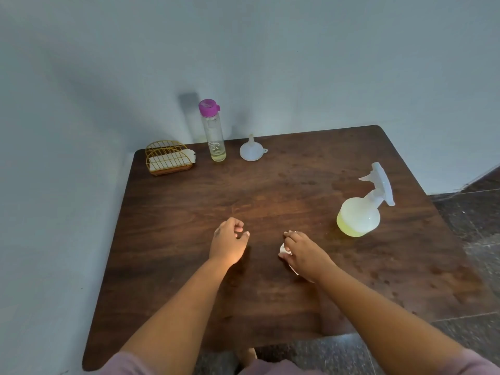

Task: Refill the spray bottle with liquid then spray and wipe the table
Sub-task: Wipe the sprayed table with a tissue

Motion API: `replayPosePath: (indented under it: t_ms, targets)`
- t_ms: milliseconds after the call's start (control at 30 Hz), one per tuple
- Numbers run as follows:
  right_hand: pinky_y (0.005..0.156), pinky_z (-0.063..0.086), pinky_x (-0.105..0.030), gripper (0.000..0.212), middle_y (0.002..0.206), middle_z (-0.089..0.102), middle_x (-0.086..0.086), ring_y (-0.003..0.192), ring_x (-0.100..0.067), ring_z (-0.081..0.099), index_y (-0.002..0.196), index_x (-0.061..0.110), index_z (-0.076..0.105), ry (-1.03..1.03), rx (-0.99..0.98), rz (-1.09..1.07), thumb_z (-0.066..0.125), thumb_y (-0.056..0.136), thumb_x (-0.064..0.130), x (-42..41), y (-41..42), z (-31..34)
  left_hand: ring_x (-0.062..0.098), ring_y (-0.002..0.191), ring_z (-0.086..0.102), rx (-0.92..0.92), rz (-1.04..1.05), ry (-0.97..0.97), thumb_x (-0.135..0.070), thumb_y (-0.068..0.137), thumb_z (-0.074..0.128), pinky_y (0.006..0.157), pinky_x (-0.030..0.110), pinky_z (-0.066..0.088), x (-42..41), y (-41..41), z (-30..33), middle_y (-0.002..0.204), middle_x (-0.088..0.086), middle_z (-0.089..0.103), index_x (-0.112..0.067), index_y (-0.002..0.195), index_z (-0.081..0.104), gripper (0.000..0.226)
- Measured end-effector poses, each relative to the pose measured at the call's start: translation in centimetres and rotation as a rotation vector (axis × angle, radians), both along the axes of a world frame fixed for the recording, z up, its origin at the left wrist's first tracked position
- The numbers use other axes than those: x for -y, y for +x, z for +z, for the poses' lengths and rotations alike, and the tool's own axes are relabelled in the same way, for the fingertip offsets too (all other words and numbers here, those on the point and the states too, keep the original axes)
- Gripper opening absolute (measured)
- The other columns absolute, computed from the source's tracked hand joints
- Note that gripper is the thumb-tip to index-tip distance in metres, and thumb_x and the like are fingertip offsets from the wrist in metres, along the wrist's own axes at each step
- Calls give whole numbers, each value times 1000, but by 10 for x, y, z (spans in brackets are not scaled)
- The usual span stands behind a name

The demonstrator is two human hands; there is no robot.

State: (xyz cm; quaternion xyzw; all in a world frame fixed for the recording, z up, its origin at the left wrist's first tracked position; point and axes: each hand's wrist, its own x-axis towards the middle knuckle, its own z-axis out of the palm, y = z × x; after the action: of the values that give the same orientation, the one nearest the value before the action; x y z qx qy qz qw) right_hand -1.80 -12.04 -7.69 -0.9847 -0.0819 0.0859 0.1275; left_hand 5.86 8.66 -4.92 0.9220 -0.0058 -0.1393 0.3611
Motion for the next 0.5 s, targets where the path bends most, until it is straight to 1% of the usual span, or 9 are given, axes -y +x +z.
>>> replayPosePath:
  t_ms: [33, 100, 167, 233, 300, 333, 433, 467, 500]
  targets:
    - [118, 23, -32, 55, 150, 39, -8, 142, -23, 30, 127, 8, 55, 33, -67, 15, 48, 94, 51, 4, -2, 2, 9, 93, 57, 2, -4, 4, -26, 92, 64, 85, 22, 47, -1, 3, -1, 107, -7, 59, -21, 112, 59, 22]
    - [117, 13, -28, 67, 157, 26, -4, 146, -20, 19, 141, 11, 41, 16, -83, 74, 42, 94, 57, 4, -12, 5, 9, 95, 57, 0, -16, 19, -27, 92, 64, 85, 23, 47, -1, 7, -2, 108, -8, 58, -22, 112, 58, 22]
    - [114, 7, -24, 59, 159, 19, -2, 147, -20, 15, 149, 13, 29, 34, -71, 150, 39, 98, 42, 2, -23, 2, 10, 97, 57, 3, -30, 30, -27, 92, 63, 85, 23, 48, -2, 13, -3, 108, -8, 58, -22, 111, 58, 21]
    - [114, 18, -26, 51, 153, 34, -8, 141, -25, 30, 146, 11, 37, 89, -25, 133, 45, 96, 18, 6, -16, -7, 10, 98, 57, -6, -49, 33, -27, 92, 63, 84, 23, 46, -2, 19, -4, 108, -8, 58, -23, 111, 57, 20]
    - [107, 38, -33, 44, 133, 53, -15, 124, -32, 49, 133, 6, 52, 118, 53, -116, 51, 89, 4, 19, 9, -15, 9, 97, 57, -11, -66, 18, -27, 92, 63, 84, 23, 45, -2, 28, -4, 109, -8, 57, -25, 108, 55, 18]
    - [101, 43, -35, 39, 123, 57, -16, 116, -34, 53, 127, 3, 57, 95, 78, -279, 51, 89, 1, 27, 22, -14, 9, 97, 57, -10, -70, 12, -27, 92, 63, 84, 23, 46, -2, 32, -4, 109, -7, 57, -25, 108, 55, 18]
    - [88, 43, -38, 27, 108, 56, -19, 104, -36, 53, 114, -1, 58, 70, 91, -675, 49, 88, -2, 45, 52, -9, 10, 98, 57, -9, -78, 14, -26, 92, 64, 84, 23, 46, -3, 45, -3, 109, -7, 57, -22, 113, 58, 22]
    - [88, 42, -39, 32, 110, 55, -17, 105, -36, 51, 118, 1, 55, 97, 91, -740, 48, 87, -3, 45, 59, -6, 10, 98, 57, -8, -82, 18, -26, 92, 64, 85, 24, 46, -3, 49, -2, 108, -8, 57, -21, 114, 58, 23]
    - [90, 42, -40, 42, 115, 53, -15, 109, -34, 49, 127, 6, 50, 101, 79, -729, 46, 87, -2, 39, 65, -2, 10, 98, 57, -5, -86, 21, -26, 92, 64, 85, 24, 47, -3, 53, -2, 107, -8, 56, -21, 114, 58, 24]
